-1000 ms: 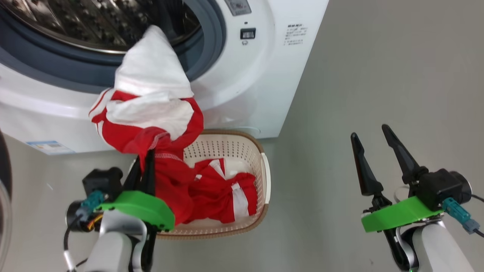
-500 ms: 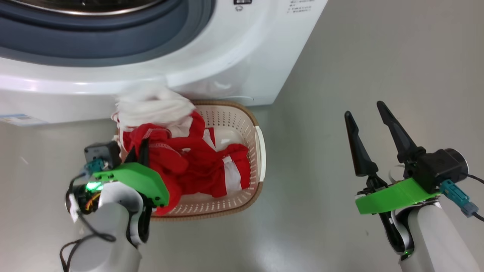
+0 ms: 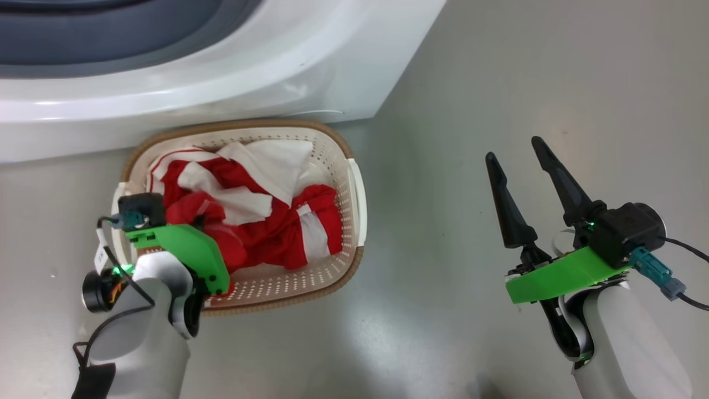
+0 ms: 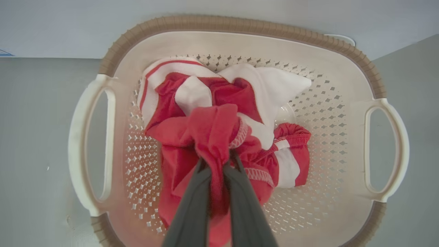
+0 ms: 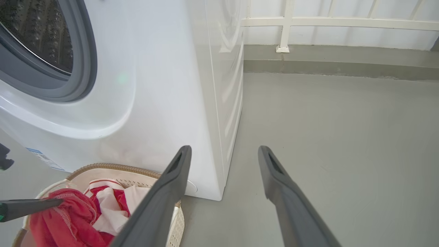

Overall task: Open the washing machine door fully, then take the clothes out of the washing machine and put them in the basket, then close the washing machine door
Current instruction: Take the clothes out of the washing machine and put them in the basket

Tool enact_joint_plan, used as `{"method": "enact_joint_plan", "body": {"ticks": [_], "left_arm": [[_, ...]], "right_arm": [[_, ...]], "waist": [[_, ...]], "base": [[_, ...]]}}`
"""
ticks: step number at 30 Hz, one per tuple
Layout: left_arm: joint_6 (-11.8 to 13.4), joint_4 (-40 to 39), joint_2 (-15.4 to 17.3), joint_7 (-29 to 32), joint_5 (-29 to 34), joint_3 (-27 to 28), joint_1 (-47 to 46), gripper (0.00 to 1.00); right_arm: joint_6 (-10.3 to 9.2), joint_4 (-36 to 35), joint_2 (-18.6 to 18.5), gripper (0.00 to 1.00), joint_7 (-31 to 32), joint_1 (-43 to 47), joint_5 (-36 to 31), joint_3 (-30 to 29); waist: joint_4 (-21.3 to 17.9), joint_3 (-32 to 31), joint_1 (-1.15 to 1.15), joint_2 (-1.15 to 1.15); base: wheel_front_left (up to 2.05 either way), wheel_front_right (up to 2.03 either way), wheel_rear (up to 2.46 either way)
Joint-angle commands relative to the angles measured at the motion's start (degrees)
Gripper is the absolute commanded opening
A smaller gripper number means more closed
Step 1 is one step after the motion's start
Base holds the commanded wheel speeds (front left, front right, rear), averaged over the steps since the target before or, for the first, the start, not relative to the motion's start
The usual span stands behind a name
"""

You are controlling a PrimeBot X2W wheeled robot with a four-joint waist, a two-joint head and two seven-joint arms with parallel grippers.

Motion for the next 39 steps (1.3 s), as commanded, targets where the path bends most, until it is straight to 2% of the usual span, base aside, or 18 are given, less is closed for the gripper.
{"method": "enact_joint_plan", "body": {"ticks": [1, 10, 22, 24, 25, 26, 39], "left_arm": [[-0.5, 0.3, 1.7, 0.4, -0.3, 1.0, -0.3, 0.0], [-1.7, 8.5, 2.1, 1.5, -0.4, -0.1, -3.5, 0.0], [-1.9, 11.6, 2.2, -1.6, -0.8, -0.8, -5.1, 0.0], [-1.8, 11.7, 2.1, -2.8, -0.5, -1.2, -5.2, 0.4], [-1.6, 11.8, 2.1, -3.3, -0.5, -1.3, -5.2, 0.93], [-1.6, 11.8, 1.9, -3.9, -0.6, -1.3, -5.2, 1.0], [-4.1, 10.6, 0.1, -13.1, -3.4, -1.6, -3.8, 1.0]], "right_arm": [[0.26, -1.1, 0.1, 1.0, -0.4, -0.5, 0.3, 1.5], [0.26, 0.3, 0.1, 1.0, -0.4, -1.8, 0.3, 3.5], [0.26, 1.9, 0.1, 1.0, -0.4, -2.6, 1.3, 4.0], [0.26, 2.1, 0.1, 1.0, -0.4, -2.5, 1.3, 3.8], [0.26, 2.2, 0.1, 1.0, -0.4, -2.5, 1.3, 3.7], [0.26, 2.3, 0.1, 1.0, -0.4, -2.5, 1.2, 3.6], [0.26, 3.8, 0.1, 1.0, -0.4, -1.6, -0.6, 1.9]], "waist": [[-1.0, 1.1, 0.0, 0.0], [-2.6, 3.5, 0.0, 0.0], [-3.9, 3.6, 0.0, 0.0], [-3.7, 3.3, 0.0, 0.0], [-3.5, 3.2, 0.0, 0.0], [-3.3, 2.9, 0.0, 0.0], [0.2, -2.8, 0.0, 0.0]], "base": [[0.0, 0.0, 0.0], [0.0, 0.0, 0.0], [0.0, 0.0, 0.0], [0.0, 0.0, 0.0], [0.0, 0.0, 0.0], [0.0, 0.0, 0.0], [0.0, 0.0, 0.0]]}}
